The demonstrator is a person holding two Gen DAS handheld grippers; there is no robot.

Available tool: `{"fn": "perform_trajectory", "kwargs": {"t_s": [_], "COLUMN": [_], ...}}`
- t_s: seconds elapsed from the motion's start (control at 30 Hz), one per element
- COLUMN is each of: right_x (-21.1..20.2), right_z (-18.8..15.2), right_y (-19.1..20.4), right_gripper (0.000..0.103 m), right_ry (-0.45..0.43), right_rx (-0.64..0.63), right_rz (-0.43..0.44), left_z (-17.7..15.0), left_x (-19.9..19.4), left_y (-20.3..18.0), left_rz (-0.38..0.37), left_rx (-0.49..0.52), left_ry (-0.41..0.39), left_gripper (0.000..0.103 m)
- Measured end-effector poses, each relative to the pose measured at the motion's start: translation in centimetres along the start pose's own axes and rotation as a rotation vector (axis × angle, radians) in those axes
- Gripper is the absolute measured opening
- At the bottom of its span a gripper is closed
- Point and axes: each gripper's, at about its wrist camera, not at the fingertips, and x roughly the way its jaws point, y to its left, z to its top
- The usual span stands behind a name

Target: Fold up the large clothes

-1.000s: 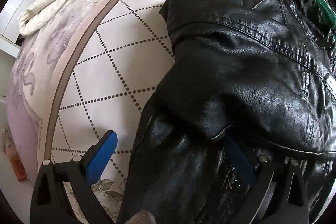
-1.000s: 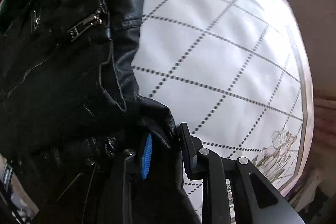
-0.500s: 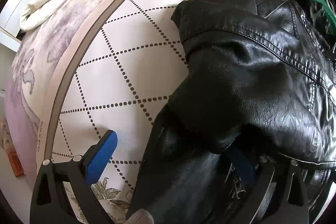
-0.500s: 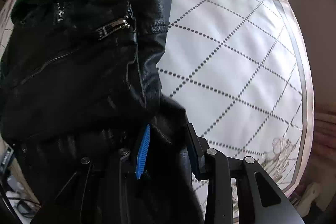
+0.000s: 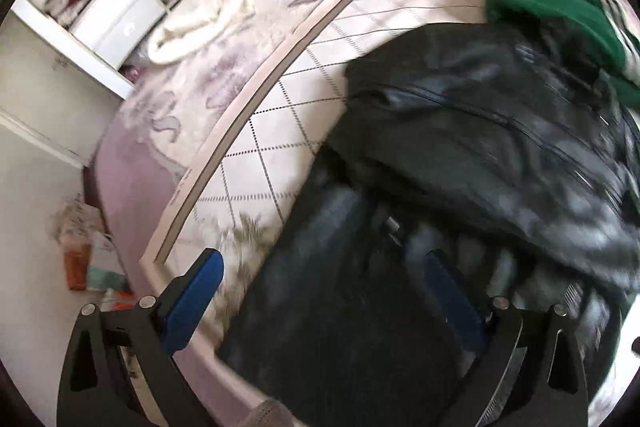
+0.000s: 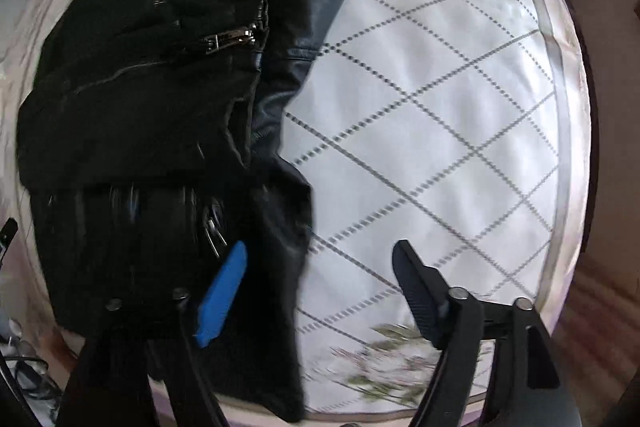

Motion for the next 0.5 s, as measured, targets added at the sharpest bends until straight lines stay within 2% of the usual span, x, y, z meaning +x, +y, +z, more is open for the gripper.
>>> {"fn": "perform_trajectory", "kwargs": {"t_s": [0.07,0.1,0.13,0.17,0.23,0.27,0.3,0.33,0.5], "right_x": [-1.4,-1.7,-2.1,-2.6,-2.6,-2.0,-1.9,-1.9,0.0], "right_z": [-0.3,-0.8,-1.4,-1.3,-2.3,-0.9,-1.4,-1.3,-2.7], "right_y": [-2.1,-4.6,-7.0,-7.7,-11.5,-11.7,-14.1,-15.0,-23.7], "right_gripper": [0.078,0.078,0.078,0.078,0.078,0.078,0.078,0.078,0.078], "right_ry": [0.005,0.002,-0.003,-0.007,-0.017,-0.017,-0.014,-0.011,0.037], "right_rx": [-0.007,-0.006,-0.002,-0.001,0.011,0.020,0.040,0.053,0.168], "right_rz": [0.020,0.025,0.022,0.015,-0.009,-0.017,-0.031,-0.038,-0.079], "left_z": [-2.5,-3.0,-4.5,-6.7,-8.3,-10.2,-11.6,-13.6,-18.9], "left_x": [-2.9,-3.8,-4.7,-5.9,-6.4,-6.7,-7.0,-7.3,-6.7], "left_y": [-3.1,-4.4,-6.2,-8.8,-10.5,-12.6,-14.2,-16.3,-22.3], "left_rz": [0.046,0.062,0.084,0.103,0.098,0.092,0.082,0.067,0.040], "left_rx": [0.070,0.102,0.149,0.208,0.282,0.327,0.355,0.393,0.468], "left_ry": [0.001,-0.003,-0.008,-0.009,-0.001,0.010,0.021,0.039,0.112], "left_gripper": [0.103,0.103,0.103,0.103,0.103,0.103,0.103,0.103,0.103]}}
